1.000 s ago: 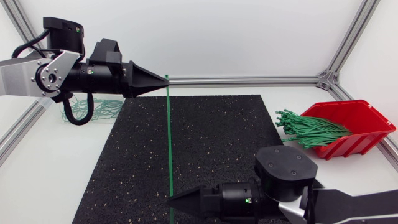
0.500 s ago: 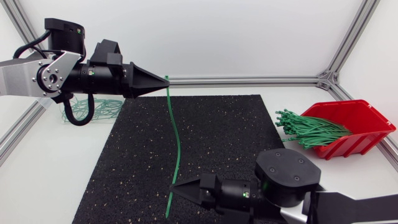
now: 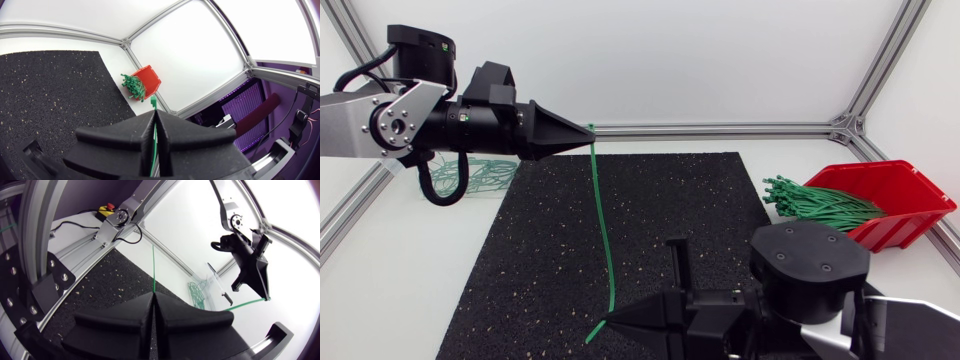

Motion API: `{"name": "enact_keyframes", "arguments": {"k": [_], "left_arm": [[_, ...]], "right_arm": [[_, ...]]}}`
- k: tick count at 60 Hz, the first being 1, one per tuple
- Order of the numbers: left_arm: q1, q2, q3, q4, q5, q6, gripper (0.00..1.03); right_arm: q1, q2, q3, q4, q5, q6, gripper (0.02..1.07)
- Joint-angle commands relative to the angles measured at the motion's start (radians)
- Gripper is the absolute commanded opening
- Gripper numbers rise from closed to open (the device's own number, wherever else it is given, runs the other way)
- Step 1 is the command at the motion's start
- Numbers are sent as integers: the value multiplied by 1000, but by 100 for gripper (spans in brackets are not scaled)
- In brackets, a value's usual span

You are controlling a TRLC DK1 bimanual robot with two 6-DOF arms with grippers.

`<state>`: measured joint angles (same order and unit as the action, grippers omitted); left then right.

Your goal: Take a green cable tie from the red box, thread the tail through the head to close it, then place it in the transparent bin on the left.

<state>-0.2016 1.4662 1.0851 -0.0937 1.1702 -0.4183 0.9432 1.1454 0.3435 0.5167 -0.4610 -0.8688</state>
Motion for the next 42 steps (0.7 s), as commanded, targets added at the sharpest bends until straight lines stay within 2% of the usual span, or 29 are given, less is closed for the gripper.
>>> {"name": "enact_keyframes", "arguments": {"k": [1,4,5,6,12,17,27,29,33,36,42], "left_arm": [[-4,-26,-28,2,0,13,4],[-5,-30,-31,2,-3,13,4],[-9,-37,-34,2,-4,15,4],[-9,-40,-34,2,-6,15,4],[-16,-56,-47,2,-12,23,4],[-21,-79,-65,3,-18,36,4],[-41,-138,-113,20,-23,41,4],[-42,-142,-117,22,-23,41,4],[-68,-179,-146,29,-32,39,4],[-90,-207,-168,32,-46,36,4],[-122,-270,-203,38,-72,27,4]], "right_arm": [[2,-30,37,-60,-13,148,8],[16,-38,71,-138,-10,208,7],[22,-62,100,-211,-1,249,7],[25,-72,111,-231,2,264,7],[34,-177,127,-250,-2,468,7],[35,-217,192,-365,-111,571,7],[9,-213,335,-546,-252,844,7],[8,-211,347,-561,-254,870,7],[-12,-188,393,-595,-311,1028,7],[-53,-161,448,-638,-403,1153,7],[-92,-128,545,-748,-435,1301,7]]}}
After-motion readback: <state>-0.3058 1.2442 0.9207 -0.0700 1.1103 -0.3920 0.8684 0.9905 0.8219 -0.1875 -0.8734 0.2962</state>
